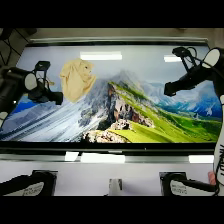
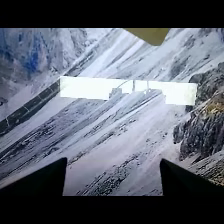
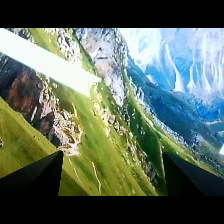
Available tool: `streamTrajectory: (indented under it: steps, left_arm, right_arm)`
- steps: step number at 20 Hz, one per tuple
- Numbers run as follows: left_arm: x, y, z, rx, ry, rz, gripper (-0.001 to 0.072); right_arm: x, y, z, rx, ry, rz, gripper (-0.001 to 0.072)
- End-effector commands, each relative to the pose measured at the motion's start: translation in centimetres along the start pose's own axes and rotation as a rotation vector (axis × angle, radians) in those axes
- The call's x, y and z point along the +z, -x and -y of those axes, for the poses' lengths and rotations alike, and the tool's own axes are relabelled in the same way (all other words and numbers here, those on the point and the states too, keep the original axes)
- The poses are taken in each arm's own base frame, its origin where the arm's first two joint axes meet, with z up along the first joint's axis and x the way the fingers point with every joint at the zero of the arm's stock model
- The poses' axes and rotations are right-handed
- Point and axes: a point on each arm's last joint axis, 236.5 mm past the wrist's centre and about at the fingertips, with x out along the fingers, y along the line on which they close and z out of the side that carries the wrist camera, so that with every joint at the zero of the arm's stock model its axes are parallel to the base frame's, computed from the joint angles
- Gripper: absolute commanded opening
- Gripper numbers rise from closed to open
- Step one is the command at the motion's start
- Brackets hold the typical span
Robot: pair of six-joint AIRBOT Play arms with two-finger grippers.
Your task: Fold the shirts.
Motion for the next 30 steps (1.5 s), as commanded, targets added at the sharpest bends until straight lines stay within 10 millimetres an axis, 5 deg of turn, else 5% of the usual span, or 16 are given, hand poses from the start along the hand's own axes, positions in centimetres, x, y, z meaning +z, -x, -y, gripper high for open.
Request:
streamTrajectory:
  steps: [1, 6, 10, 14, 19, 25, 26, 28, 29, 30]
  left_arm:
    - [2.2, -2.1, 1.0, -0.026, 0.027, 0.061, 0.0720]
    - [6.5, -5.8, 2.8, -0.055, -0.003, 0.187, 0.0720]
    - [8.7, -8.8, -2.4, -0.165, 0.490, 0.140, 0.0687]
    - [8.3, -12.2, -4.1, -0.528, 0.779, 0.033, 0.0669]
    - [7.1, -16.2, -1.1, -0.599, 0.709, -0.032, 0.0668]
    - [10.1, -18.1, 3.7, -0.685, 0.730, 0.051, 0.0656]
    - [10.3, -18.5, 4.2, -0.689, 0.742, 0.055, 0.0569]
    - [10.9, -18.1, 4.7, -0.707, 0.756, 0.066, 0.0138]
    - [11.5, -17.2, 5.1, -0.735, 0.752, 0.077, 0.0035]
    - [12.6, -15.5, 5.3, -0.762, 0.718, 0.117, 0.0034]
  right_arm:
    - [1.4, 0.0, 0.6, -0.028, 0.000, 0.057, 0.0683]
    - [1.4, 0.0, 0.6, -0.028, 0.001, 0.056, 0.0675]
    - [1.3, 0.0, 0.6, -0.026, 0.001, 0.053, 0.0675]
    - [1.4, 0.0, 0.4, -0.018, -0.001, 0.057, 0.0674]
    - [1.4, 0.0, 0.4, -0.019, -0.001, 0.059, 0.0674]
    - [1.6, 0.0, -0.1, 0.005, -0.007, 0.068, 0.0674]
    - [1.8, 0.0, -0.5, 0.023, -0.010, 0.076, 0.0674]
    - [2.3, 0.1, -1.5, 0.065, -0.018, 0.097, 0.0675]
    - [2.6, 0.1, -1.7, 0.070, -0.020, 0.108, 0.0674]
    - [2.6, 0.1, -1.6, 0.070, -0.020, 0.107, 0.0674]
